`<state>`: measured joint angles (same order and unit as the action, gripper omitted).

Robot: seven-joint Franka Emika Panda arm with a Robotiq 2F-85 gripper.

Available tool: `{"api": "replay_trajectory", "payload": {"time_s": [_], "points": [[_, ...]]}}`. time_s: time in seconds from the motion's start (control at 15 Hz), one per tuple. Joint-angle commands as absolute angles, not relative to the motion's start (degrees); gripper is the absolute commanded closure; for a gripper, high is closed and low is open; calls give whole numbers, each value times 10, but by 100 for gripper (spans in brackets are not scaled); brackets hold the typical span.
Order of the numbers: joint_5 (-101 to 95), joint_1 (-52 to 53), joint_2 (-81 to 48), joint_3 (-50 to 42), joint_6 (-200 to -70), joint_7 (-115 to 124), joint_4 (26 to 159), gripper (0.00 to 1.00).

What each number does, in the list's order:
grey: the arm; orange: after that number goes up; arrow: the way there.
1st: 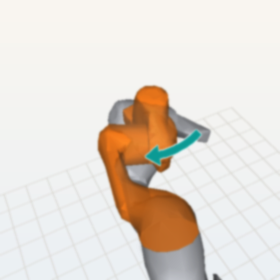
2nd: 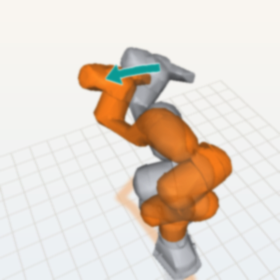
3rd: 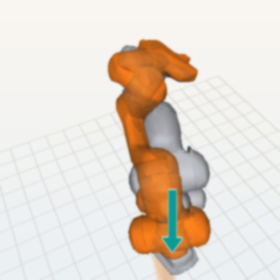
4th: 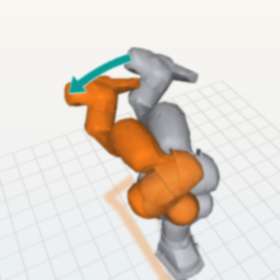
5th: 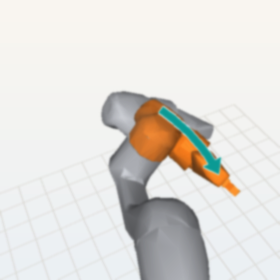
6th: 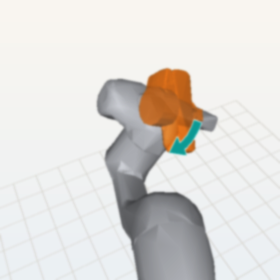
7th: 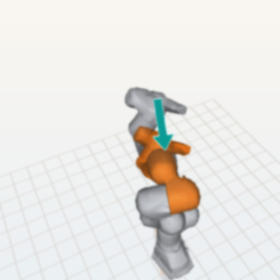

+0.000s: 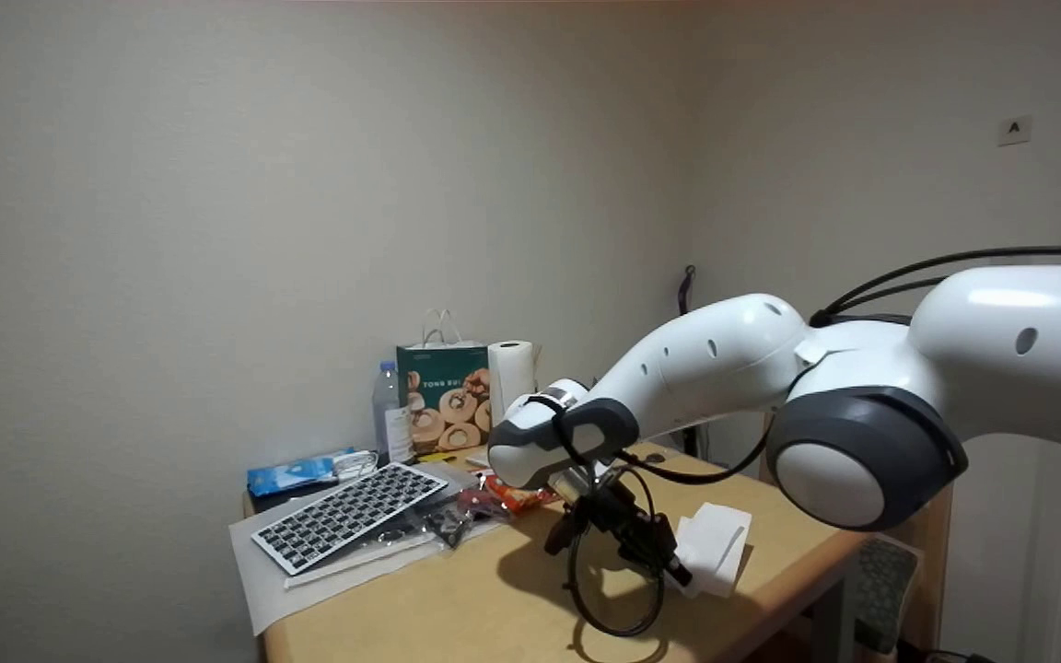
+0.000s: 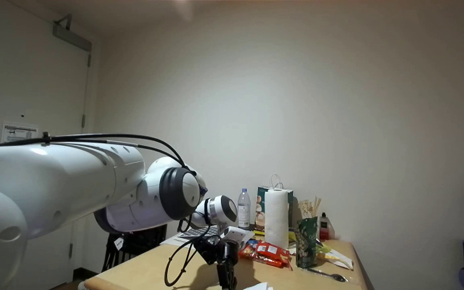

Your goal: Use the white napkin to wipe the table

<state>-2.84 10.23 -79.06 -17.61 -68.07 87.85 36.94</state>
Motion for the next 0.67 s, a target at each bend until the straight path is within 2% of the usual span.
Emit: {"api": "replay_trajectory", "payload": {"time_s": [0.0, 0.6], "points": [[-28, 100, -791, -176, -681, 877, 369, 98], [-54, 153, -789, -165, -720, 712, 351, 100]]}}
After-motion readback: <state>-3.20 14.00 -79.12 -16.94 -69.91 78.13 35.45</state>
